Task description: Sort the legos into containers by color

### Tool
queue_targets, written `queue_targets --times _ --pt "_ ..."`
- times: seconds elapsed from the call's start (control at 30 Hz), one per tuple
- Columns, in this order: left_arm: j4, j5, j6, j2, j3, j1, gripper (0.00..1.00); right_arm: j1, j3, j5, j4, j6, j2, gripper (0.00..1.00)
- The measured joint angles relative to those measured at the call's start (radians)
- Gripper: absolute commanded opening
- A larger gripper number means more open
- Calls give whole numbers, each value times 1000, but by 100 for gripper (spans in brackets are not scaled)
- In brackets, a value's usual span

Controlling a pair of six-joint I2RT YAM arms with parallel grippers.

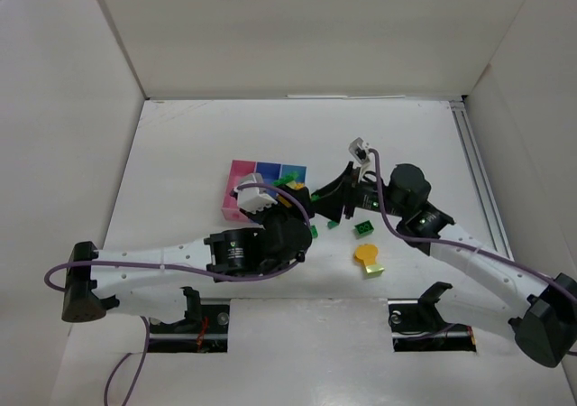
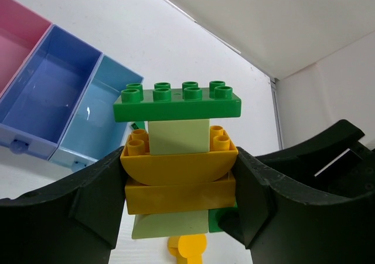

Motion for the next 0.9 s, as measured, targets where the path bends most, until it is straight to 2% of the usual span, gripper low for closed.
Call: queue_targets --times 0.07,0.1,0.13,0.17,0.23,0.27,0.37,0.5,0.63,0.9 --pt "0 -2 -1 0 0 0 42 0 6 -2 -2 8 6 40" --pt "0 -5 -1 0 0 0 42 3 10 0 -5 13 7 33" --pt "1 -8 0 -1 0 0 42 6 11 0 -5 9 7 33" --pt "1 -11 0 -2 0 0 42 7 13 0 -7 14 8 24" --pt "2 -13 -2 -2 0 0 42 8 17 3 -9 14 9 21" --pt "2 -15 -5 -2 0 0 42 10 18 4 -11 14 9 13" --pt "-3 -22 -24 -2 0 0 39 14 22 13 -19 13 9 7" --pt "-10 -10 -45 -2 0 21 37 16 29 26 -41 9 9 3" --pt "-33 -13 -50 -3 0 91 37 19 29 42 -121 -13 -9 1" --pt "-70 -14 -53 -38 0 126 37 19 21 108 -256 -61 -151 7"
